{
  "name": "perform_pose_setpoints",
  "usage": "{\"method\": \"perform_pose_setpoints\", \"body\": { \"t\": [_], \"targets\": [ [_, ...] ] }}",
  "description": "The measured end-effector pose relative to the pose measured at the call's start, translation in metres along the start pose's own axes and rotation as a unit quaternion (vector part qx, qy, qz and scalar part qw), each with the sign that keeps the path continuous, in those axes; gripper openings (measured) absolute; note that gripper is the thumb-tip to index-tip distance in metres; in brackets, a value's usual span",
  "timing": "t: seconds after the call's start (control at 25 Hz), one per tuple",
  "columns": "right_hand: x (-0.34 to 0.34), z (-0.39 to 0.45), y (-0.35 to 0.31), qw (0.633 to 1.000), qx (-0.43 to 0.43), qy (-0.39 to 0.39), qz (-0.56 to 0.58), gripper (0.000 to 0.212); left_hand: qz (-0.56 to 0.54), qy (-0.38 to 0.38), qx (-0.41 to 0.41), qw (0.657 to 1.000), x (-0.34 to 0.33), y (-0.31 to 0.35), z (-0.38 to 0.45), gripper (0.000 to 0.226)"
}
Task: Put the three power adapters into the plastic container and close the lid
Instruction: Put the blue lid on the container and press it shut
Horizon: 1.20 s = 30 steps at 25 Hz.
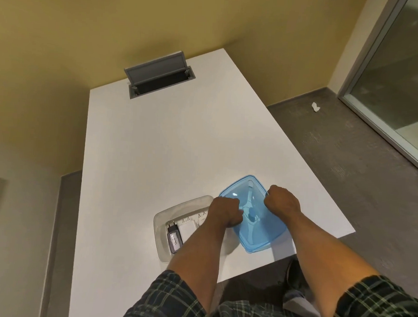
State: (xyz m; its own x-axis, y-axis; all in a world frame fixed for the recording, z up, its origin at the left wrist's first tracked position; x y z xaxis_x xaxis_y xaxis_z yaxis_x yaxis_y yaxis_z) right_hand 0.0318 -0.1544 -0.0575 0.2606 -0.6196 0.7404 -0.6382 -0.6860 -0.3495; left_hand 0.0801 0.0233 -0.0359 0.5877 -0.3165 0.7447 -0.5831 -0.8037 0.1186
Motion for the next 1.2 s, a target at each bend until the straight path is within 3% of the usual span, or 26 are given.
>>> {"method": "perform_pose_setpoints", "body": {
  "t": [0.2, 0.4, 0.48, 0.6, 0.72, 0.8, 0.92, 1.0, 1.08, 1.2],
  "targets": [
    [0.035, -0.008, -0.035, 0.988, 0.116, 0.105, -0.009, 0.012, -0.207, 0.053, 0.014, 0.977, 0.032, -0.017, -0.017, 0.052],
    [0.058, -0.024, -0.078, 0.953, 0.23, 0.197, 0.001, 0.016, -0.339, 0.124, 0.025, 0.932, 0.059, -0.054, -0.039, 0.056],
    [0.06, -0.033, -0.093, 0.937, 0.266, 0.226, 0.003, 0.016, -0.463, 0.16, 0.063, 0.87, 0.064, -0.077, -0.046, 0.059],
    [0.055, -0.048, -0.115, 0.91, 0.338, 0.238, -0.007, 0.015, -0.674, 0.189, 0.083, 0.709, 0.065, -0.107, -0.059, 0.058],
    [0.041, -0.062, -0.137, 0.884, 0.399, 0.245, -0.021, 0.016, -0.777, 0.183, 0.079, 0.597, 0.057, -0.134, -0.073, 0.06],
    [0.027, -0.074, -0.156, 0.853, 0.453, 0.251, -0.059, 0.015, -0.816, 0.188, 0.082, 0.54, 0.047, -0.149, -0.082, 0.049],
    [0.007, -0.091, -0.175, 0.791, 0.531, 0.28, -0.116, 0.02, -0.838, 0.229, 0.106, 0.483, 0.035, -0.17, -0.098, 0.019],
    [-0.005, -0.096, -0.18, 0.764, 0.572, 0.255, -0.156, 0.025, -0.837, 0.251, 0.124, 0.47, 0.027, -0.183, -0.108, 0.018],
    [-0.009, -0.098, -0.181, 0.769, 0.582, 0.221, -0.143, 0.025, -0.846, 0.246, 0.112, 0.461, 0.021, -0.189, -0.119, 0.016],
    [0.0, -0.095, -0.176, 0.831, 0.496, 0.25, -0.041, 0.025, -0.875, 0.215, 0.078, 0.427, 0.008, -0.195, -0.134, 0.019]
  ]
}}
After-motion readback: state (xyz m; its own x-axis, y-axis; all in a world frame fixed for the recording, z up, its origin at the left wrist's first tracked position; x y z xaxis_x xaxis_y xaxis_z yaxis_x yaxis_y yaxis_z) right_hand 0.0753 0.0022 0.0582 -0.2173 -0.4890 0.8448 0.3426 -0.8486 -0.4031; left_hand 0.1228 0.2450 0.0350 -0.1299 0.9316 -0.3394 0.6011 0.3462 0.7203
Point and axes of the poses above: each hand's wrist, its own z-axis towards the middle knuckle, its own x-axis out of the back of the hand, y = z × x, the point moved 4 cm from there along z, towards the middle knuckle, and after that the axes turned 10 degrees about -y, right-handed, at the moved point
